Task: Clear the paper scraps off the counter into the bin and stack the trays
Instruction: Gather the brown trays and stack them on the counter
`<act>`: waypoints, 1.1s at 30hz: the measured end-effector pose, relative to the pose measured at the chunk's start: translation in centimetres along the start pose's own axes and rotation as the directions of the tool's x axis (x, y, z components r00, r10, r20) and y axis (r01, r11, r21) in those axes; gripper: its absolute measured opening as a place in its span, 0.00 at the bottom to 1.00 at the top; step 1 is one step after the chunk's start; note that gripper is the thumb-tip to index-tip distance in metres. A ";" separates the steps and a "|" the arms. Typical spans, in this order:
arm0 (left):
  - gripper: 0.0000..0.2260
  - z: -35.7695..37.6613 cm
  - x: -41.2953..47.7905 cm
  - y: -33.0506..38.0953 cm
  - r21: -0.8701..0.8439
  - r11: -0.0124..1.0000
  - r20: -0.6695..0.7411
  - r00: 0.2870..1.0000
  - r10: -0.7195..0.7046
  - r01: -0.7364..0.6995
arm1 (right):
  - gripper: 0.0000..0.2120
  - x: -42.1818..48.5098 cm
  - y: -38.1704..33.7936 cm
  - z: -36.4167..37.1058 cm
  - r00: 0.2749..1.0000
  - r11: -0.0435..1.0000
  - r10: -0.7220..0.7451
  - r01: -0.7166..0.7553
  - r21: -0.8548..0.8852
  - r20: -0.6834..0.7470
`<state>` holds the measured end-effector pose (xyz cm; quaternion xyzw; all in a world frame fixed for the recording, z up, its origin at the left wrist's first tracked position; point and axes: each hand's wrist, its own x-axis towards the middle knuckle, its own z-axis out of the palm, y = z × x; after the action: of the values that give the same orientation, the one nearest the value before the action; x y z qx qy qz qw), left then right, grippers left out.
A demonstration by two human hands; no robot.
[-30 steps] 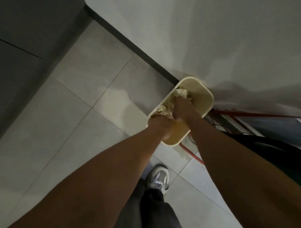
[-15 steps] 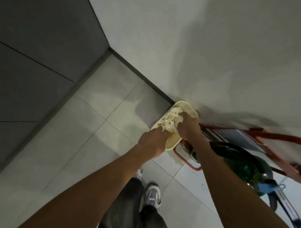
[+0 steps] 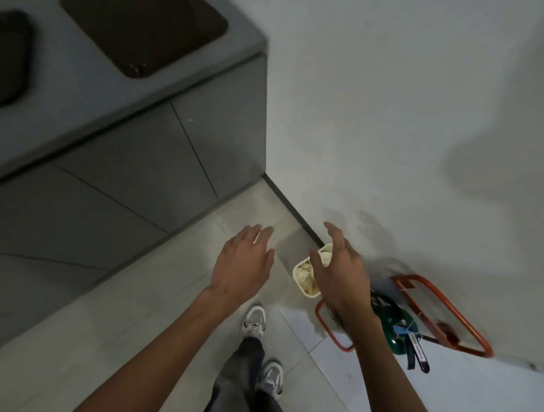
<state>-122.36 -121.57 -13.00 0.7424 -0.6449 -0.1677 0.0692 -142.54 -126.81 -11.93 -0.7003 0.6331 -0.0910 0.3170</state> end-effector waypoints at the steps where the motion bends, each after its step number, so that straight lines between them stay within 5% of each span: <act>1: 0.22 -2.3 -1.5 -0.1 -0.020 0.999 -0.040 0.999 -0.027 0.026 | 0.29 -1.4 -1.6 -1.2 0.999 0.999 -0.036 0.036 -0.010 -0.010; 11: 0.20 -20.9 -16.7 -4.9 -0.291 0.904 -0.346 0.847 -0.403 0.312 | 0.31 -10.4 -16.0 -7.5 0.947 0.948 -0.315 0.318 0.035 -0.059; 21: 0.15 -26.5 -23.2 -16.5 -0.502 0.768 -0.439 0.649 -0.622 0.396 | 0.28 -9.9 -29.2 -4.2 0.908 0.894 -0.415 0.419 0.161 -0.062; 33: 0.11 -29.1 -19.3 -27.8 -0.651 0.679 -0.345 0.665 -0.662 0.339 | 0.26 -5.1 -38.3 0.1 0.937 0.921 -0.344 0.350 0.169 -0.066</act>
<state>-88.72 -101.54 8.41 0.8604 -0.2798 -0.1292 0.4059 -111.69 -122.03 10.84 -0.7683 0.4940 -0.2140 0.3462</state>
